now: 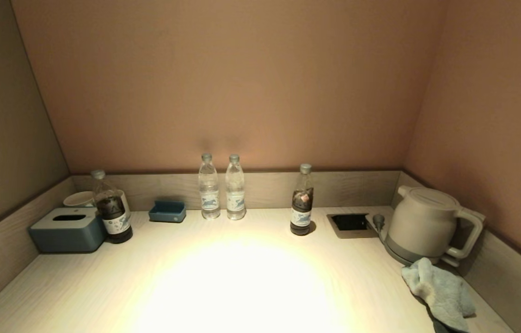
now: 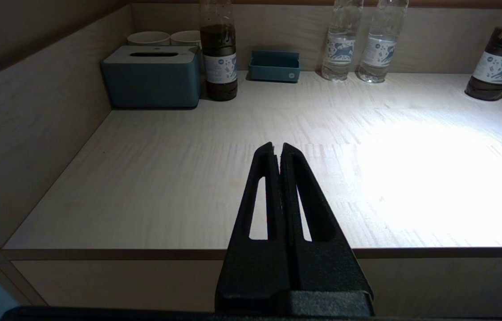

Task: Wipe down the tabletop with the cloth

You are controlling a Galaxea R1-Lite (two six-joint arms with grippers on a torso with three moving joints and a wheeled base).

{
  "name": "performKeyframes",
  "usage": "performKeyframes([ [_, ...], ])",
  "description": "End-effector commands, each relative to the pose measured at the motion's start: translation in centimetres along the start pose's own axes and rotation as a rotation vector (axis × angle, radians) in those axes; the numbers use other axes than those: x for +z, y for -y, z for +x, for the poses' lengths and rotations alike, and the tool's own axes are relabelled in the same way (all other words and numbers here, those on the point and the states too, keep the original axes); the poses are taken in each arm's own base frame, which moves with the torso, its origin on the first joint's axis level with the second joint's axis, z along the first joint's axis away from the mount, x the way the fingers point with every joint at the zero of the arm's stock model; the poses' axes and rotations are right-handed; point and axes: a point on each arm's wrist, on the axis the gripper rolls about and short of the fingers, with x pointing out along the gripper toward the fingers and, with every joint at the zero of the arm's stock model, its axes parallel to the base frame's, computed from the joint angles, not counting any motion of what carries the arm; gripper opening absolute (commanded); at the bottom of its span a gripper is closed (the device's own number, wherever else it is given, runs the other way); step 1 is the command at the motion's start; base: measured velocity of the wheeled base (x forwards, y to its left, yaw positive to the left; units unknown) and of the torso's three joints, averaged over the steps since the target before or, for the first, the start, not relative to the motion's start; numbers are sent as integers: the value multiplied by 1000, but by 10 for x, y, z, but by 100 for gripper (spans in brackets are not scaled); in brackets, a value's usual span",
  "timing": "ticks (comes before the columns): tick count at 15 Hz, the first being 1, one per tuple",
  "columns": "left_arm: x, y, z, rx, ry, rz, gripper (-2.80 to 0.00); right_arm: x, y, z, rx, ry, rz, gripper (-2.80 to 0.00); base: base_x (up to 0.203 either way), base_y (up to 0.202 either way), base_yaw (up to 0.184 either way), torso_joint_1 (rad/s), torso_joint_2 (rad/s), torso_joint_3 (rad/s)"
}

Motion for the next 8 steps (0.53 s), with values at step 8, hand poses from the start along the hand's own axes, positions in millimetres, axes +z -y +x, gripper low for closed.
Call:
performKeyframes([
  [8, 0, 0, 0, 0, 0, -1, -280, 0, 0, 0, 0, 1, 1, -280, 0, 0, 0, 0, 0, 0],
])
